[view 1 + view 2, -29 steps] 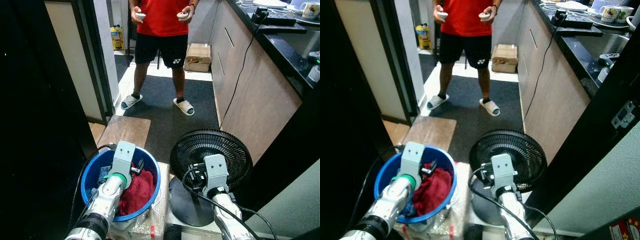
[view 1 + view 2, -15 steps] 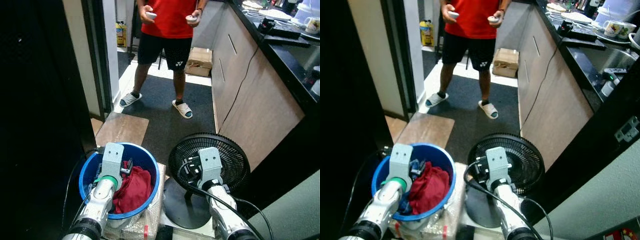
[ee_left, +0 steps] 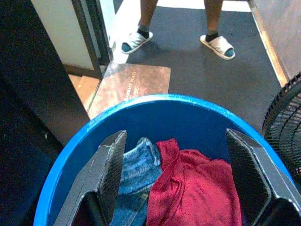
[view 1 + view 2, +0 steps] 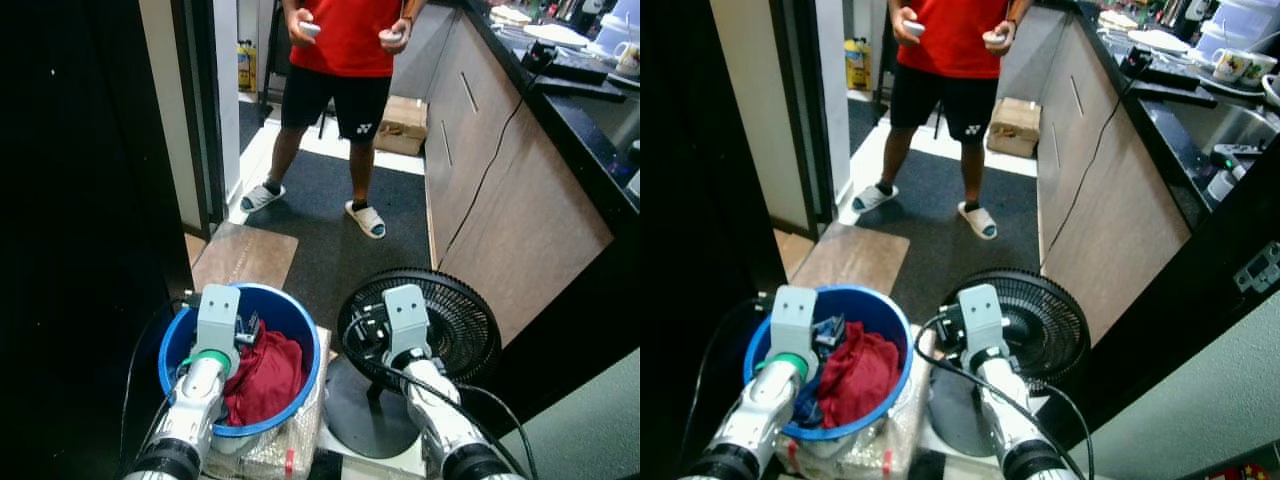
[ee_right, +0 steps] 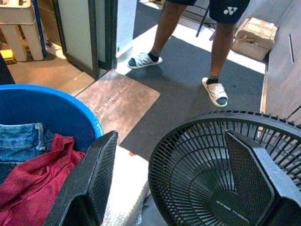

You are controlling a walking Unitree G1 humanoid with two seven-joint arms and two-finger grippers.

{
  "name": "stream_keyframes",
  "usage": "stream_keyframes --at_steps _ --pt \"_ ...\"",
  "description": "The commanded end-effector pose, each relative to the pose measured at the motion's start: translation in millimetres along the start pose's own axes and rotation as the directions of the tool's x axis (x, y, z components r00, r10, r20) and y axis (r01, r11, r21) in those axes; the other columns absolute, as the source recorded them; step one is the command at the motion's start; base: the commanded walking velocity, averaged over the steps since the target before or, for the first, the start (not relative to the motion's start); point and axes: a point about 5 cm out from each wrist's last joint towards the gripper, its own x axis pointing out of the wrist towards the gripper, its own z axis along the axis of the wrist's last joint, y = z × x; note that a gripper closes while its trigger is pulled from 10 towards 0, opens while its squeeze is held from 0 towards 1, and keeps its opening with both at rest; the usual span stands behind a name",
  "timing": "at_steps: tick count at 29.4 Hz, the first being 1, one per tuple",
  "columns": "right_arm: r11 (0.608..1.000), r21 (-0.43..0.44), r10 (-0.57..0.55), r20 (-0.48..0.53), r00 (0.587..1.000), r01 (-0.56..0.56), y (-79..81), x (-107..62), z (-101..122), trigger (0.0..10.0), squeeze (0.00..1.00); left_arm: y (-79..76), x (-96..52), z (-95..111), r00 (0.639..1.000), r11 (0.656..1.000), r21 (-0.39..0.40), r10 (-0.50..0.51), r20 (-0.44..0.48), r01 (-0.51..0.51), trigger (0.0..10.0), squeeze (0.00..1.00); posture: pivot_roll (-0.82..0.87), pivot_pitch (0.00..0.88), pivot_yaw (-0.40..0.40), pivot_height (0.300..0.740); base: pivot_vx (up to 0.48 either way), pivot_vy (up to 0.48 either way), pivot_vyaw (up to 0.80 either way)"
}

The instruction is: Clothes washing

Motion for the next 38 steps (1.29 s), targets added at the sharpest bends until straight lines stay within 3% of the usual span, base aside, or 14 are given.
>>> stream_keyframes --at_steps 1,16,17,27,38 --pt "1.000 0.002 -0.013 -0.008 1.000 0.013 -4.6 -0.7 -2.1 10.0 0.00 -1.8 -0.6 -4.6 1.000 1.000 -0.006 -0.009 -0.023 0.008 10.0 0.00 0.12 0.000 -0.055 0.740 0.000 0.000 0.00" --pt "1.000 -0.012 -0.008 -0.007 1.000 0.008 -8.6 0.3 -1.7 10.0 0.00 -6.4 0.8 -2.7 1.000 1.000 -0.009 -0.015 -0.024 0.015 10.0 0.00 0.12 0.000 -0.077 0.740 0.000 0.000 0.00" --pt "0.999 -0.019 0.025 -0.004 1.000 -0.025 -1.3 1.4 -0.8 10.0 0.00 -5.4 -0.6 -3.0 1.000 1.000 -0.023 -0.006 -0.019 0.006 10.0 0.00 0.13 0.000 -0.082 0.740 0.000 0.000 0.00" --pt "0.998 -0.026 0.057 -0.006 0.998 -0.057 6.9 0.7 -2.0 10.0 0.00 0.2 -4.1 -7.0 1.000 0.999 -0.039 0.023 -0.019 -0.024 10.0 0.00 0.14 0.000 -0.094 0.740 0.000 0.000 0.00" --pt "0.999 -0.020 0.040 -0.001 0.999 -0.040 2.2 3.0 0.5 10.0 0.00 0.1 -3.7 -5.2 1.000 0.999 -0.044 0.023 -0.010 -0.024 10.0 0.00 0.14 0.000 -0.093 0.740 0.000 0.000 0.00"
